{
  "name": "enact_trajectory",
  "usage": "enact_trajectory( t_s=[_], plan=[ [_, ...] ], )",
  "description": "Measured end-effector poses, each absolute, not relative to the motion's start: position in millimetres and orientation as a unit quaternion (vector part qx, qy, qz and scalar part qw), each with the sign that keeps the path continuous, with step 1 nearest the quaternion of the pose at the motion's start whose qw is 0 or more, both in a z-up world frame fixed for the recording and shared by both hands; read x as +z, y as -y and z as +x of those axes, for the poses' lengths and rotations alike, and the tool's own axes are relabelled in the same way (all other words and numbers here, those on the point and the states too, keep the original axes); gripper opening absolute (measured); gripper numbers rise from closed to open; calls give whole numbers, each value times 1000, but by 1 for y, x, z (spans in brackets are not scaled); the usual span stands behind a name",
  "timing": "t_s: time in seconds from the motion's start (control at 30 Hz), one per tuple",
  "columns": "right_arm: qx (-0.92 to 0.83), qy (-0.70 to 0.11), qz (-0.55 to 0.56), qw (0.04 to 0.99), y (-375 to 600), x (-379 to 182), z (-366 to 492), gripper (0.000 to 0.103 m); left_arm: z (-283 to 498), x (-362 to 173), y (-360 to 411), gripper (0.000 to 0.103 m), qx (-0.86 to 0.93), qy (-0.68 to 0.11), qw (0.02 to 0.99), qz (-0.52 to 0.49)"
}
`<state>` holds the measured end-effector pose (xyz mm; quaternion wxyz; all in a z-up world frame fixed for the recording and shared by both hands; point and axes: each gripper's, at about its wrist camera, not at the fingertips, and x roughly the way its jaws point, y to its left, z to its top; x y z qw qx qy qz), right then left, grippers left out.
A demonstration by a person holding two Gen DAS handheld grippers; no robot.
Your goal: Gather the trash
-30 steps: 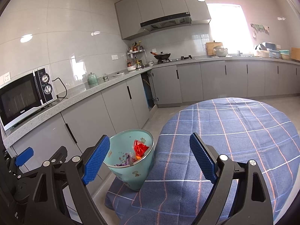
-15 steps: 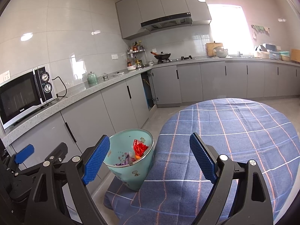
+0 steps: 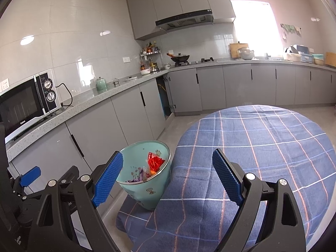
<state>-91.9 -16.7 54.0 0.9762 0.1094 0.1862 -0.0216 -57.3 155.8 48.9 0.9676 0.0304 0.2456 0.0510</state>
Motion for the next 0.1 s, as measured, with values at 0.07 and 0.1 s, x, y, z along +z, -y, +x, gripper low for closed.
enact_trajectory(
  t_s=[0.07,0.1],
  plan=[
    [-21,-188,110,976,17,54,-91,86,-56,47,-154,98,53,-245,967,38],
    [-21,-189,110,975,17,53,-91,86,-56,46,-154,98,53,-245,967,39]
  ],
)
